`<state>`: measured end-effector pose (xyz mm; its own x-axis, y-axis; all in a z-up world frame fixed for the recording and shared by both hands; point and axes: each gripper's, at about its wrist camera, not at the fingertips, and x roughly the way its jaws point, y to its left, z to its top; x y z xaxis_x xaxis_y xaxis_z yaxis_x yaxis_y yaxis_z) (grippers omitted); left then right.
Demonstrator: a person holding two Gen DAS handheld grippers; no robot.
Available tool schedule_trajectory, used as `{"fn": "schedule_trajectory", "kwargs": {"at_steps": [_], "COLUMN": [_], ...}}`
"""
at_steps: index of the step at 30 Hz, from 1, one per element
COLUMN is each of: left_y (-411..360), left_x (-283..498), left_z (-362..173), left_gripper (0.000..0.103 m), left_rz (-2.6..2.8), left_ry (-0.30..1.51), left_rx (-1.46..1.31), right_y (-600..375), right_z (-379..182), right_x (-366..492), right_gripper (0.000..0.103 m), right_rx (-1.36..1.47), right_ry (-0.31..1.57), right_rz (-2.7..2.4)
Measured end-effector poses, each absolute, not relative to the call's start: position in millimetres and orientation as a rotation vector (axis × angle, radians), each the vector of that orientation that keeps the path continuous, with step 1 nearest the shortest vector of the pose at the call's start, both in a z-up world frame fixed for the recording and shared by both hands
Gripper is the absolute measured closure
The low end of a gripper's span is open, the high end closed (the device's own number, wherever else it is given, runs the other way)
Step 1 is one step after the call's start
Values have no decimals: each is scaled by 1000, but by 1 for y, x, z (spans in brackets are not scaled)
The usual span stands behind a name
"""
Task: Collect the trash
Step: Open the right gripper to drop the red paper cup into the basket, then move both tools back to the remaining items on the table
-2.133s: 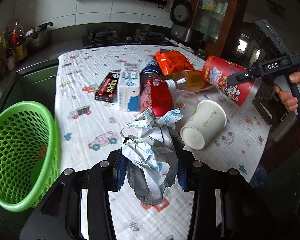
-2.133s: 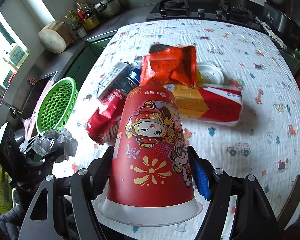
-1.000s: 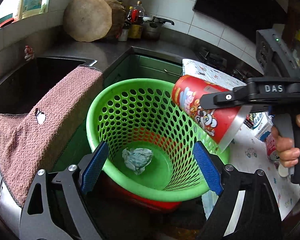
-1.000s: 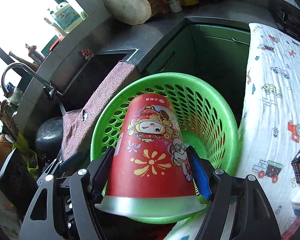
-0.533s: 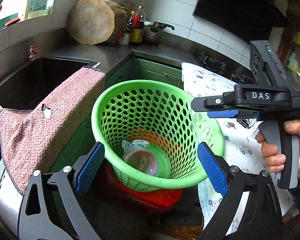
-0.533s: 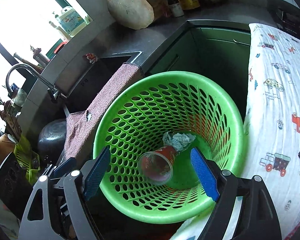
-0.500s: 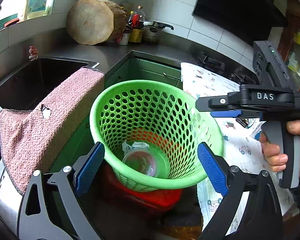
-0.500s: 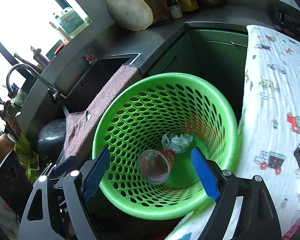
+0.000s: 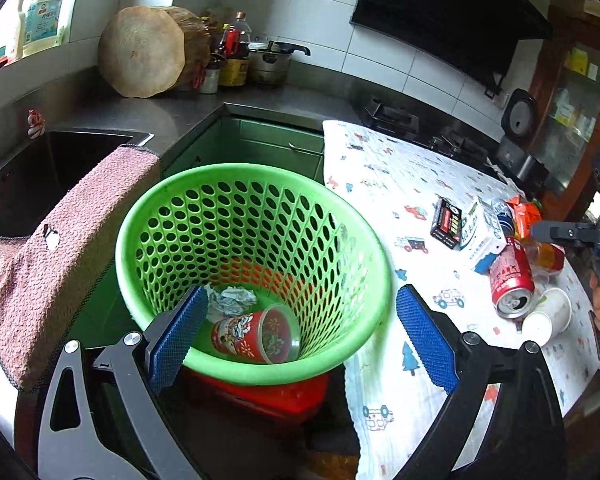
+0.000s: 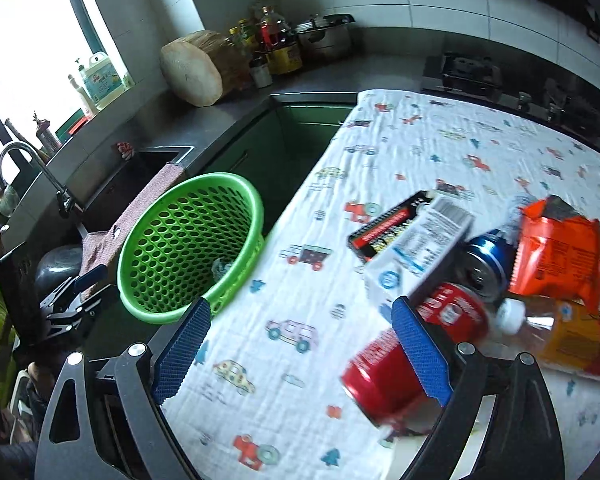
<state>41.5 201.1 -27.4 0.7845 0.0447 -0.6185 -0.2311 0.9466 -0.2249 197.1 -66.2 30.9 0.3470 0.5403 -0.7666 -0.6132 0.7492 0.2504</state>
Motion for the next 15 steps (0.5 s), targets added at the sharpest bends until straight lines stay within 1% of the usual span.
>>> {"fn": "schedule_trajectory", "kwargs": {"at_steps": [4, 11, 12, 15], "left_y": [182, 150, 145, 134], "left_x": [53, 73, 75, 79], "left_z": [-27, -24, -23, -22], "left_gripper": [9, 9, 9, 9], "left_rz": [113, 37, 28, 4], "left_ry": [662, 680, 683, 684], "left_rx": [-283, -254, -246, -226], "right_y": [-118, -163, -165, -172], "right_z": [31, 2, -3, -19], "right_x": [208, 229, 232, 240], "right_gripper": [14, 15, 19, 23], "right_rx": [-66, 17, 39, 98], "right_ry": [975, 1104, 1122, 1180], "right_rz": [624, 510, 505, 490]}}
